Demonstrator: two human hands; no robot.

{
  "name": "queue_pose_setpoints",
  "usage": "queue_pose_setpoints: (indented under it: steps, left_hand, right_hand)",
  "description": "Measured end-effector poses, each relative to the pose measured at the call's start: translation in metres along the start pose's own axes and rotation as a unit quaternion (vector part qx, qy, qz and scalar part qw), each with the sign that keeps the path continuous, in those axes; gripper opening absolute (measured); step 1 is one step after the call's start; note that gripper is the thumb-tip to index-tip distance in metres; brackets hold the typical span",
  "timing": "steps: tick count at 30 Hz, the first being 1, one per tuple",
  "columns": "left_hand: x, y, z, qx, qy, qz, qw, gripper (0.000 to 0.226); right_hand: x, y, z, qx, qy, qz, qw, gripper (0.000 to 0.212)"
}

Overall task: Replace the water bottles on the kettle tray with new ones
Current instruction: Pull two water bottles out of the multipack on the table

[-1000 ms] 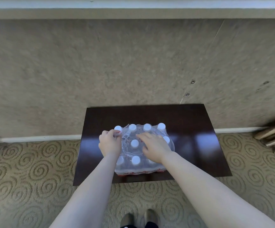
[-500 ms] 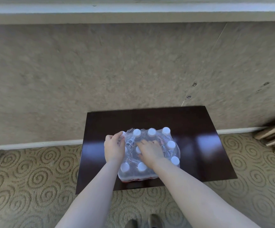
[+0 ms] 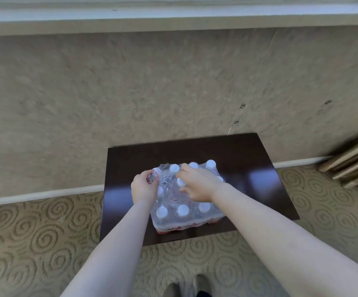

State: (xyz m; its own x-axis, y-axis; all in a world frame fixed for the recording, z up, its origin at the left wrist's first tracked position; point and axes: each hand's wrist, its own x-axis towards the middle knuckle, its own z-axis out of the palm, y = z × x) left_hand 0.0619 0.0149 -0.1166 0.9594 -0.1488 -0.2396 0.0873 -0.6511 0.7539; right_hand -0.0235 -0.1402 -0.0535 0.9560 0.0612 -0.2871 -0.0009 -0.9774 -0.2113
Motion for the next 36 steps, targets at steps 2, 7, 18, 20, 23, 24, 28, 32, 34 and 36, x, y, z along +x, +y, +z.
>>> queue_pose_setpoints:
  steps: [2, 7, 18, 20, 23, 24, 28, 32, 34, 36]
  left_hand:
    - [-0.001, 0.001, -0.002, -0.015, -0.001, -0.009, 1.000, 0.030]
    - [-0.003, 0.006, -0.011, -0.012, -0.045, -0.044, 0.998, 0.034]
    - [-0.014, 0.083, -0.069, -0.091, -0.419, 0.131, 0.894, 0.092]
    - [-0.020, 0.092, -0.069, -0.102, -0.430, 0.136, 0.887, 0.078]
    - [-0.028, 0.091, -0.066, -0.144, -0.429, 0.132, 0.882, 0.069]
    - [-0.030, 0.089, -0.065, -0.158, -0.433, 0.126, 0.879, 0.068]
    - [-0.033, 0.080, -0.057, -0.180, -0.448, 0.093, 0.871, 0.070]
    - [-0.028, 0.074, -0.055, -0.201, -0.433, 0.053, 0.877, 0.076]
    - [-0.024, 0.073, -0.056, -0.203, -0.428, 0.045, 0.879, 0.076]
    - [-0.019, 0.072, -0.057, -0.202, -0.422, 0.038, 0.883, 0.074]
  right_hand:
    - [-0.007, 0.002, -0.028, 0.012, 0.017, -0.008, 1.000, 0.031]
    - [-0.016, 0.003, -0.111, 0.052, 0.056, -0.020, 0.997, 0.029]
    - [-0.025, -0.015, -0.203, 0.142, 0.056, 0.013, 0.988, 0.023]
    - [-0.024, -0.017, -0.208, 0.198, 0.028, 0.023, 0.980, 0.021]
    - [-0.019, -0.014, -0.207, 0.268, 0.004, 0.042, 0.962, 0.022]
    - [-0.016, -0.012, -0.205, 0.280, 0.002, 0.044, 0.959, 0.022]
    - [-0.009, -0.002, -0.190, 0.380, 0.015, 0.054, 0.923, 0.041]
    - [-0.008, 0.026, -0.129, 0.463, 0.072, 0.140, 0.872, 0.028]
    - [-0.014, 0.039, -0.084, 0.441, 0.072, 0.190, 0.874, 0.017]
    - [-0.021, 0.046, -0.042, 0.345, 0.018, 0.216, 0.913, 0.017]
